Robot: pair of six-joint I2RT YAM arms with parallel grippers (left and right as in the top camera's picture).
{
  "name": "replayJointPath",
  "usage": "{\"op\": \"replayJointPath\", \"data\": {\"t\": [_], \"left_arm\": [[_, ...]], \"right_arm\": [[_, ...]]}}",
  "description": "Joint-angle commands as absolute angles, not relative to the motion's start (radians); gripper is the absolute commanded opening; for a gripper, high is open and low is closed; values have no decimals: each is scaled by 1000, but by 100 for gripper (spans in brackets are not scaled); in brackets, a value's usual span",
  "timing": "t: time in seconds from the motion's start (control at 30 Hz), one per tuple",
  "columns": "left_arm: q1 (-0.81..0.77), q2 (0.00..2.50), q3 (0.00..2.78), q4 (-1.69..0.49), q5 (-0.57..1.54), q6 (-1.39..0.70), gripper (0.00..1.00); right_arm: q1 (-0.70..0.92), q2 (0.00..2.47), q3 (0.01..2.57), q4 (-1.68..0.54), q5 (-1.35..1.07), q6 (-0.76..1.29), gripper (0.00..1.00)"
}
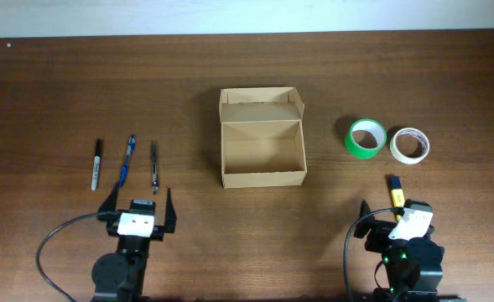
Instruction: Pack container
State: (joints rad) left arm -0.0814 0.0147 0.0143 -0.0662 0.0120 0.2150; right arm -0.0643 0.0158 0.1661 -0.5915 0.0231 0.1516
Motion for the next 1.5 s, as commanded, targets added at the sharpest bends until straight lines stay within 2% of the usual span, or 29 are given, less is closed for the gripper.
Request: {"op": "replayJointPath", "data": {"t": [0.0, 0.1, 0.17, 0.33, 0.47, 0.6, 0.73, 0.83, 0.97, 1.03, 1.1, 1.13, 1.23, 1.47], "left_arm": [[-74, 6, 17, -78, 158, 144, 99], [-73, 6, 35, -76, 138, 45, 99], [-73, 18, 79, -76, 32, -75, 99], [-73, 157, 230, -99, -66, -89, 99], [-69, 416, 419, -121, -86, -64, 99], [-17, 746, 698, -241, -89, -40, 99], [67, 1068, 1010, -403, 35, 30, 99], [127, 1276, 1206, -486, 143, 31, 99], [179, 1475, 1355, -539, 262, 31, 99], [187, 1546, 1380, -554, 278, 30, 99], [187, 1602, 1380, -559, 278, 31, 99], [187, 1623, 1380, -563, 277, 31, 99], [186, 1685, 1380, -588, 277, 30, 99], [186, 1770, 1380, -592, 273, 31, 99]], "right_arm": [[-73, 4, 160, -541, -111, 219, 99], [-73, 5, 161, -428, -267, 309, 99], [-73, 16, 164, -347, -397, 317, 99], [-73, 145, 249, -297, -407, 368, 99], [-73, 395, 452, -320, -407, 243, 99], [-72, 756, 842, -579, -352, 128, 99], [-73, 1125, 1336, -942, -343, 56, 99], [-73, 1353, 1644, -1084, -358, 63, 99], [-73, 1558, 1905, -1211, -381, 64, 99], [-73, 1618, 1955, -1229, -364, 64, 99], [-75, 1671, 1966, -1248, -269, 97, 87], [-80, 1700, 1966, -1271, -190, 147, 85], [-92, 1785, 1965, -1332, -31, 200, 85], [-112, 2001, 1964, -1348, -25, 200, 88]]}}
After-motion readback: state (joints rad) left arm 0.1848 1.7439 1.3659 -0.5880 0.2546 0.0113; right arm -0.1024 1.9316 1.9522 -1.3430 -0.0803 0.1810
